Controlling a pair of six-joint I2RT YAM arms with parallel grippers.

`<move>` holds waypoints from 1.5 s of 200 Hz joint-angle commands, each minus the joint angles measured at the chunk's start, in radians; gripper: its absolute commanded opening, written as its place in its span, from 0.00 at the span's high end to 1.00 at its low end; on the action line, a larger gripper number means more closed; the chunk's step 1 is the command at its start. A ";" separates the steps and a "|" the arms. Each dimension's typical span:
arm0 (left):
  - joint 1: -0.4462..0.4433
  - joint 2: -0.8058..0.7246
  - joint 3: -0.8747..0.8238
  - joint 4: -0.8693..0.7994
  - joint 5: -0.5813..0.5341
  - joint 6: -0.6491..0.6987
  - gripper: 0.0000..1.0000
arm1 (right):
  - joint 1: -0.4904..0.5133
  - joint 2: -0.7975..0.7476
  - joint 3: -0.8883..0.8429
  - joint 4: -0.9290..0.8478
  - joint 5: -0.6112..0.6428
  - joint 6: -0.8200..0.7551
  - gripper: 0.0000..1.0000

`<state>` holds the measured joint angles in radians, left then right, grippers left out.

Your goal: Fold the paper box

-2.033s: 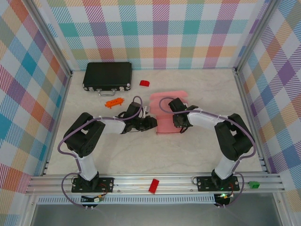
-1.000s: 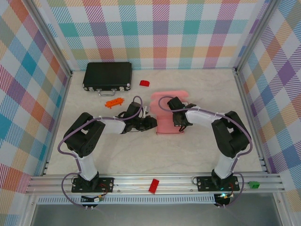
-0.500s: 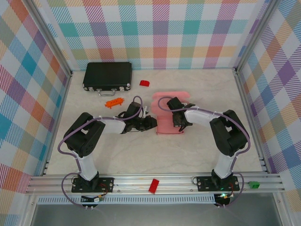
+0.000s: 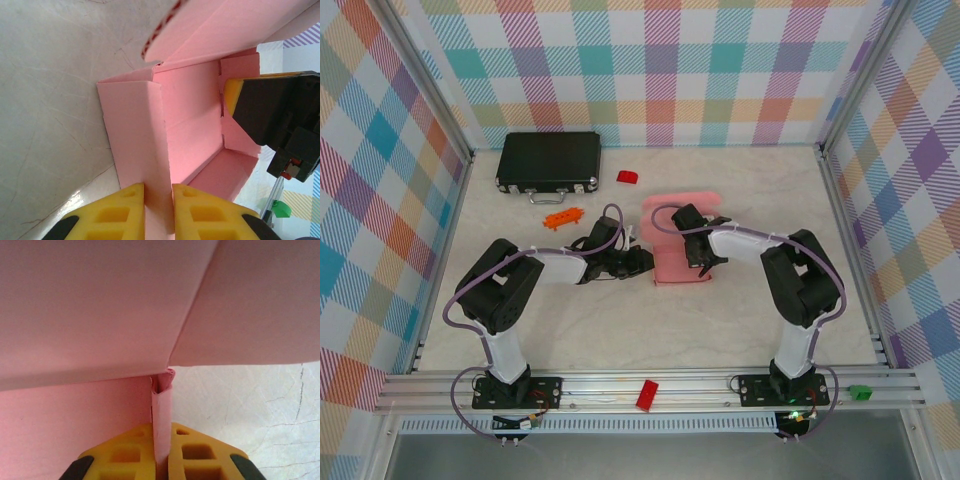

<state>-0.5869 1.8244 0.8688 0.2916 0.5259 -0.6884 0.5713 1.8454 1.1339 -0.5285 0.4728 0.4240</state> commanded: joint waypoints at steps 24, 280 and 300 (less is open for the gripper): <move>-0.011 0.030 0.004 -0.043 0.005 0.005 0.82 | -0.007 0.088 -0.014 -0.086 -0.012 -0.030 0.88; -0.017 0.018 0.023 -0.045 0.023 0.007 0.82 | -0.010 -0.058 0.027 -0.088 -0.093 0.034 0.62; -0.017 0.009 0.024 -0.055 0.018 0.008 0.78 | -0.014 -0.056 0.023 -0.098 -0.074 0.042 0.56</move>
<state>-0.5888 1.8263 0.8761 0.2802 0.5323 -0.6884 0.5640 1.8160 1.1725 -0.6216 0.3996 0.4412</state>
